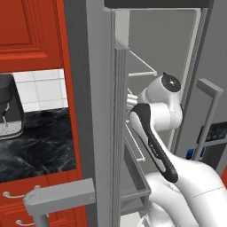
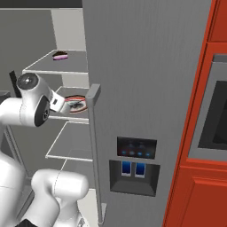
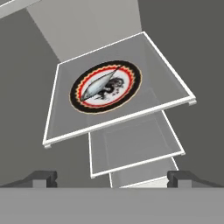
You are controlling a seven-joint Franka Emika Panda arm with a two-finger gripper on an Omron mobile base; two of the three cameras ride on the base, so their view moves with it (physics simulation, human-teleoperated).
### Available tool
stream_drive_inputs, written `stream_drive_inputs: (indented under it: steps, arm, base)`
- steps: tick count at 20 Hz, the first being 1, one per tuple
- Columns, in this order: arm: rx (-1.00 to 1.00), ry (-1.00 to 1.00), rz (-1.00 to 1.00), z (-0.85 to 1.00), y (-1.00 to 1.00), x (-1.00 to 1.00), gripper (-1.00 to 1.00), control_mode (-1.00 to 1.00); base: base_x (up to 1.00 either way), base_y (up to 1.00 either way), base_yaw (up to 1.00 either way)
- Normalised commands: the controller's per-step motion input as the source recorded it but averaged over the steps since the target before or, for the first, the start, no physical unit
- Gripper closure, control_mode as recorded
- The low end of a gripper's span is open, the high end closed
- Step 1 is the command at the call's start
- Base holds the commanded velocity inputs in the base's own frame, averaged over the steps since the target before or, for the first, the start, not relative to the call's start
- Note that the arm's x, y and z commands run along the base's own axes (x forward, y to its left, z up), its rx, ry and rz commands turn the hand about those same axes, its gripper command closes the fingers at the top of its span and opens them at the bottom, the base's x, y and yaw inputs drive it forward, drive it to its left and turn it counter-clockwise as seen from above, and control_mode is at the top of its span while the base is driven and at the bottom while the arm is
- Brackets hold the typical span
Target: Retrieve the fish from the fridge and place it on the saucepan with marinade on the stove.
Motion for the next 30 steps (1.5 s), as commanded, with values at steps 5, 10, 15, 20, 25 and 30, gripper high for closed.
stream_drive_inputs:
  steps: [5, 10, 15, 20, 25, 30]
  arm:
    - [0.0, -0.03, 0.0, -0.02, 0.0, 0.26, -1.0, -1.0]
    - [0.0, -0.04, 0.0, -0.1, 0.05, 0.35, -1.0, -1.0]
    - [0.0, -0.03, 0.0, -0.16, 0.2, 0.5, -1.0, -1.0]
    - [0.0, 0.0, 0.0, -0.26, 0.21, 0.4, -1.0, -1.0]
    - [0.0, 0.0, 0.0, -0.27, 0.18, 0.46, -1.0, -1.0]
    - [0.0, 0.0, 0.0, -0.11, 0.11, 0.47, -1.0, -1.0]
  base:
    - [0.0, 0.0, 0.0]
    - [0.0, 0.0, 0.0]
    - [0.0, 0.0, 0.0]
    - [0.0, 0.0, 0.0]
    - [0.0, 0.0, 0.0]
    - [0.0, 0.0, 0.0]
